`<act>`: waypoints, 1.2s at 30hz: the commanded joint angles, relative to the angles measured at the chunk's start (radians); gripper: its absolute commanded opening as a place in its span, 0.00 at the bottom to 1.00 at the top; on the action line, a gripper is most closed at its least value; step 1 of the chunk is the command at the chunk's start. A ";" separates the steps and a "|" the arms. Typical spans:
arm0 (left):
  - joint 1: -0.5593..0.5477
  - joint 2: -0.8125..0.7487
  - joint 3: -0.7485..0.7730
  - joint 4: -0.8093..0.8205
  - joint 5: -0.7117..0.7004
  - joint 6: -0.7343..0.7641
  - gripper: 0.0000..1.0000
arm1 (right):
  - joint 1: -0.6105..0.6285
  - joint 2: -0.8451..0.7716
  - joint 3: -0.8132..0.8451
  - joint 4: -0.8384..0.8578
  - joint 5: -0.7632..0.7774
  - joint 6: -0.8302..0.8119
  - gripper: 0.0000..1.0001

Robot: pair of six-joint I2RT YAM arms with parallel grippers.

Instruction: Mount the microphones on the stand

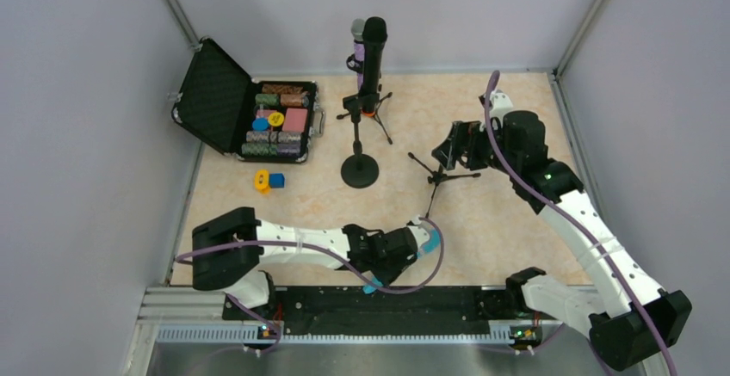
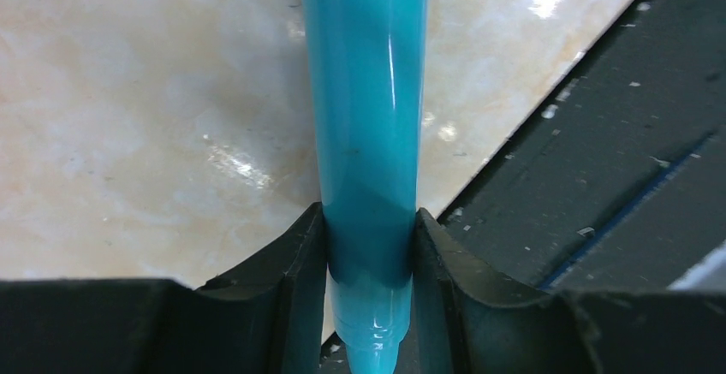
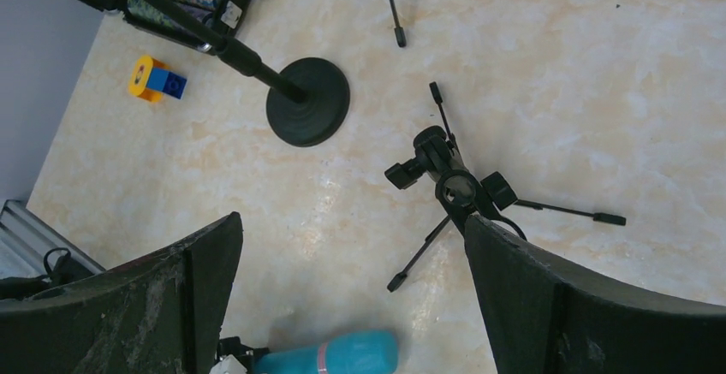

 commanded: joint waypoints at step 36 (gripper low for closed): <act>0.491 -0.673 -0.283 0.893 0.339 -0.287 0.00 | -0.014 -0.067 -0.080 0.618 -0.535 0.402 0.94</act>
